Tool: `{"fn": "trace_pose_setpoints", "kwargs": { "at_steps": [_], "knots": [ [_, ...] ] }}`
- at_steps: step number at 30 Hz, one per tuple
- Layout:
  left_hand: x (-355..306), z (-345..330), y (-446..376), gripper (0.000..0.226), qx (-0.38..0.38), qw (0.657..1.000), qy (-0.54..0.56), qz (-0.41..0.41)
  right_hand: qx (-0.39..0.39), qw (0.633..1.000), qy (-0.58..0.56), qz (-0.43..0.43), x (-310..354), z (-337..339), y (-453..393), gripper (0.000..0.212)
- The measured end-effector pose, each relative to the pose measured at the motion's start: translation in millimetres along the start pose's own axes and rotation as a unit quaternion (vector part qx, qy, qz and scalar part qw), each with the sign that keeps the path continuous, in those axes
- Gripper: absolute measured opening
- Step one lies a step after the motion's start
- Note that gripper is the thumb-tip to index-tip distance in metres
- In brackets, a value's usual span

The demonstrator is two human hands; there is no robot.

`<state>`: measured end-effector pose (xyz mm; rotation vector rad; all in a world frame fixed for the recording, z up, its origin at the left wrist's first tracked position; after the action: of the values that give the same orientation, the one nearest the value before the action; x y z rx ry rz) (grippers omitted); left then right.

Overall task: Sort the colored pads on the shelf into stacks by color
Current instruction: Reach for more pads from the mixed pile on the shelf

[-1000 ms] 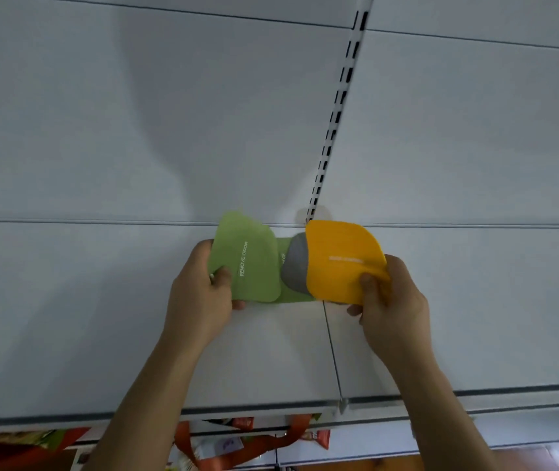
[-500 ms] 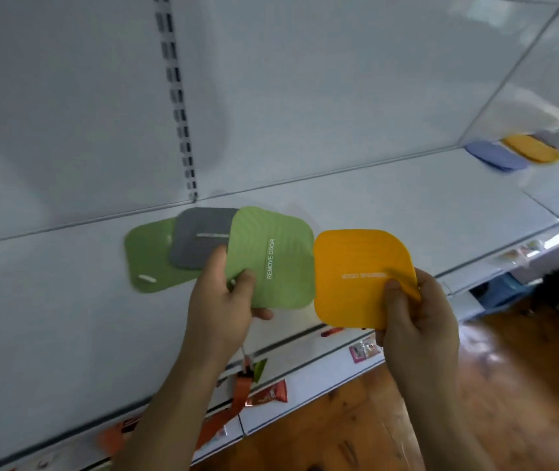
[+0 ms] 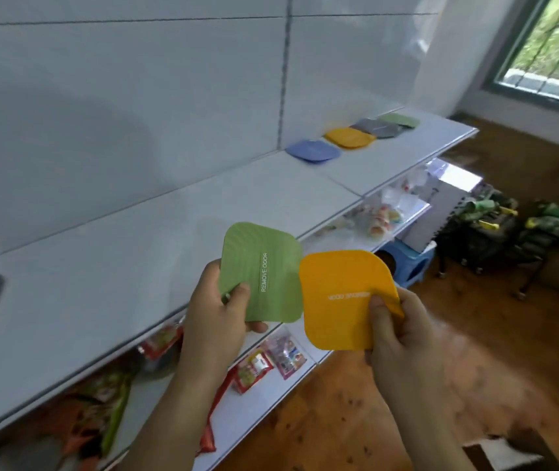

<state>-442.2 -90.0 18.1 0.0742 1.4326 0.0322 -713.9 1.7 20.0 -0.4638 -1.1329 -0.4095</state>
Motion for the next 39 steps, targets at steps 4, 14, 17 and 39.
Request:
{"fn": "trace_pose_setpoints", "kwargs": {
  "at_steps": [4, 14, 17, 39],
  "knots": [
    [-16.9, -75.5, -15.9, 0.025, 0.024, 1.0, -0.011, -0.011, -0.012, 1.0, -0.015, -0.013, -23.7, 52.3, -39.3, 0.013],
    [-16.7, -210.4, -127.4, 0.026, 0.076, 0.997, -0.016, -0.01, -0.081, 0.996, 0.004, -0.045, -79.3, 108.0, -160.0, 0.015],
    [-22.8, -249.9, -168.1, 0.025, 0.093, 0.996, -0.005, -0.015, -0.092, 0.995, 0.023, -0.044, -78.5, 119.4, -205.0, 0.015],
    [-62.3, -400.8, -372.6, 0.029, -0.098, 0.995, -0.009, 0.011, 0.067, 0.997, -0.027, -0.015, -137.8, 104.3, -550.6, 0.012]
  ]
}}
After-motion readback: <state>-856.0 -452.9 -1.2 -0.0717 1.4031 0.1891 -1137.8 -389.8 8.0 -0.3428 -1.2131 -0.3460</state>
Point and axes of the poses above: each hand's wrist, its own y-axis away from the middle knuckle, its own z-axis out of the back of the hand, x = y × z, the point moved 10 cm from there along -y, towards the middle knuckle, and after that the axes turned 4 degrees about x, right-handed, at the moved point
